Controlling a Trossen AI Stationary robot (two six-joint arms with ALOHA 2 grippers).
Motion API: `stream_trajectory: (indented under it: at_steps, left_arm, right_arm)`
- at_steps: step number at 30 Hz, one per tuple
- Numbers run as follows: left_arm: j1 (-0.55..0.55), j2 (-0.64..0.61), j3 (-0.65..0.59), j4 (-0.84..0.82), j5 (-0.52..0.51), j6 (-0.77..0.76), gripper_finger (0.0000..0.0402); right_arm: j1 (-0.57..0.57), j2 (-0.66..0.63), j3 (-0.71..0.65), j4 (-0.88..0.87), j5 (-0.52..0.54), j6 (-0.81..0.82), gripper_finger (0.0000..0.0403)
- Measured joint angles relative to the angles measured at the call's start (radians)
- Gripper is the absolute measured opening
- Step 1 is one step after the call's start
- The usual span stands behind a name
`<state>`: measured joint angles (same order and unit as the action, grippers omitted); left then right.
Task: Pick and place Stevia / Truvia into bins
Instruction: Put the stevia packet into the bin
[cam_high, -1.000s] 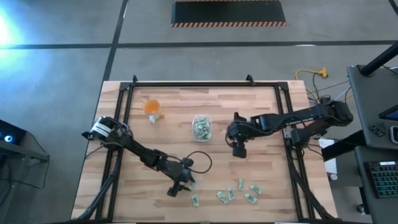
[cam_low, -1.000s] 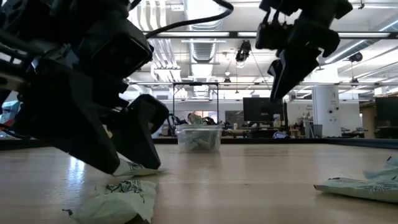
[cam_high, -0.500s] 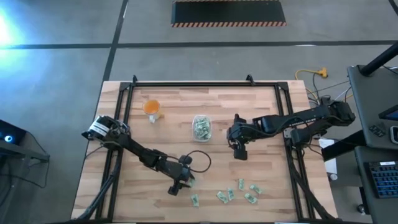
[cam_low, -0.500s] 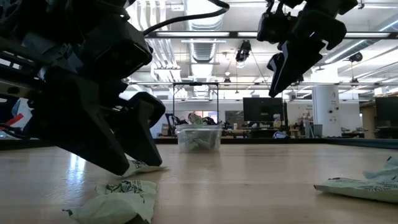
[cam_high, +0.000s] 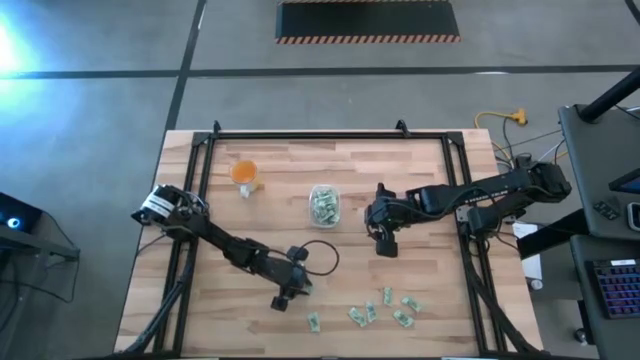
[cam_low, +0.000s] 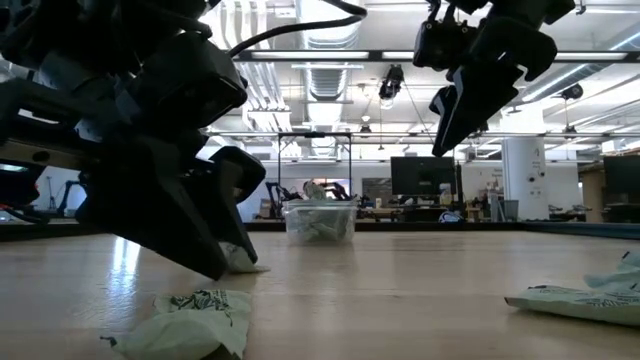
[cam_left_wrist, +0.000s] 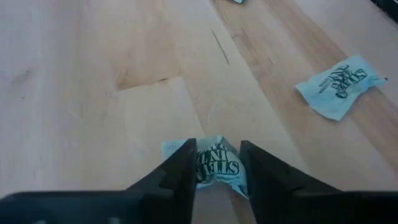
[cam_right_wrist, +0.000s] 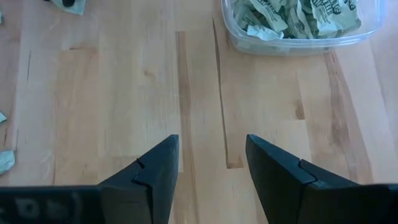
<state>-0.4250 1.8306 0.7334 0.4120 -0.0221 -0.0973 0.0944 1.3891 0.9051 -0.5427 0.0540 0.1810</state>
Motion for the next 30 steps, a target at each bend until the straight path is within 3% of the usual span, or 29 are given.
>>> stream_trajectory:
  at_steps: [6, 12, 20, 25, 30]
  left_arm:
    - [0.0, -0.036, -0.007, -0.029, -0.015, 0.019, 0.0061]
    - [0.002, -0.07, 0.0, -0.02, -0.072, 0.098, 0.0047]
    - [0.04, -0.19, 0.0, -0.011, -0.247, 0.295, 0.0047]
    - [0.132, -0.251, -0.003, -0.013, -0.411, 0.45, 0.0047]
    - [0.299, -0.259, 0.004, 0.012, -0.362, 0.474, 0.0047]
  right_arm:
    - [0.0, 0.0, 0.0, 0.0, -0.002, 0.0, 0.0178]
    - [0.0, -0.002, 0.0, 0.002, -0.002, -0.004, 0.0178]
    - [0.0, -0.002, 0.0, 0.002, -0.001, -0.026, 0.0178]
    - [-0.001, -0.002, 0.0, 0.004, 0.0, -0.032, 0.0178]
    - [-0.001, 0.0, 0.0, 0.016, 0.002, -0.053, 0.0178]
